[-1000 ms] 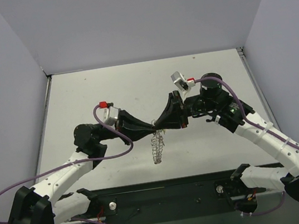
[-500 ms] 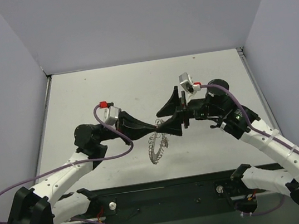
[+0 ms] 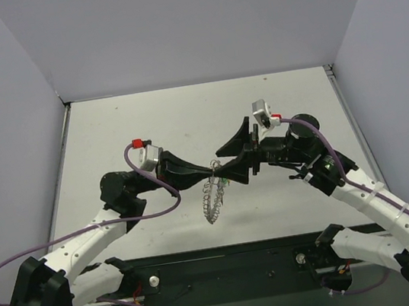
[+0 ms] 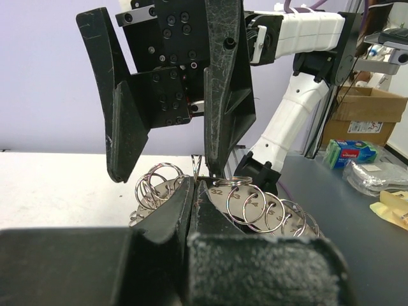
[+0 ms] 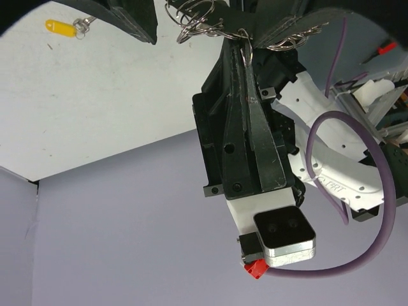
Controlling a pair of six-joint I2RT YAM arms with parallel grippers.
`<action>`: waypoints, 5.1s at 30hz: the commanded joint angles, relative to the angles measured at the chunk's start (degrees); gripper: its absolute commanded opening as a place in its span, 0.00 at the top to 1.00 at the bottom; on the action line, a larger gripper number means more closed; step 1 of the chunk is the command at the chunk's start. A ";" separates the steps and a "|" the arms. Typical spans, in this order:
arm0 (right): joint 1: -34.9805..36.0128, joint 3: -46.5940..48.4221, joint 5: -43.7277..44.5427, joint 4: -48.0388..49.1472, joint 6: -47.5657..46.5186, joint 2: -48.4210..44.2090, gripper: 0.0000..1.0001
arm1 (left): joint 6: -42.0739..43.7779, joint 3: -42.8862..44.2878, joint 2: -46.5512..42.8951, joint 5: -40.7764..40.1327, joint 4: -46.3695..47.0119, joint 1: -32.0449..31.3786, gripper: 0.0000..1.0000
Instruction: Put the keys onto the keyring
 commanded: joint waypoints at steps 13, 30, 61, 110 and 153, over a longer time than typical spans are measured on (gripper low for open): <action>-0.06 1.90 -1.73 4.41 -1.22 -5.87 0.35 | 4.63 0.13 -4.60 -5.73 -2.56 -0.33 1.00; 0.21 1.28 -8.15 13.47 5.46 -0.77 0.59 | 2.17 -0.48 -3.81 -5.20 2.89 -0.86 1.00; 0.21 -0.83 -8.77 19.28 10.13 -0.33 0.70 | -5.66 -6.11 2.96 -15.48 33.47 -3.23 1.00; -1.38 -7.68 -4.63 16.28 10.12 -2.53 0.83 | -3.72 -4.97 0.67 -15.58 33.47 -4.81 1.00; -1.29 -3.47 -7.10 8.99 3.80 -2.44 1.00 | 3.30 -8.48 -6.96 -18.04 19.07 -4.29 0.50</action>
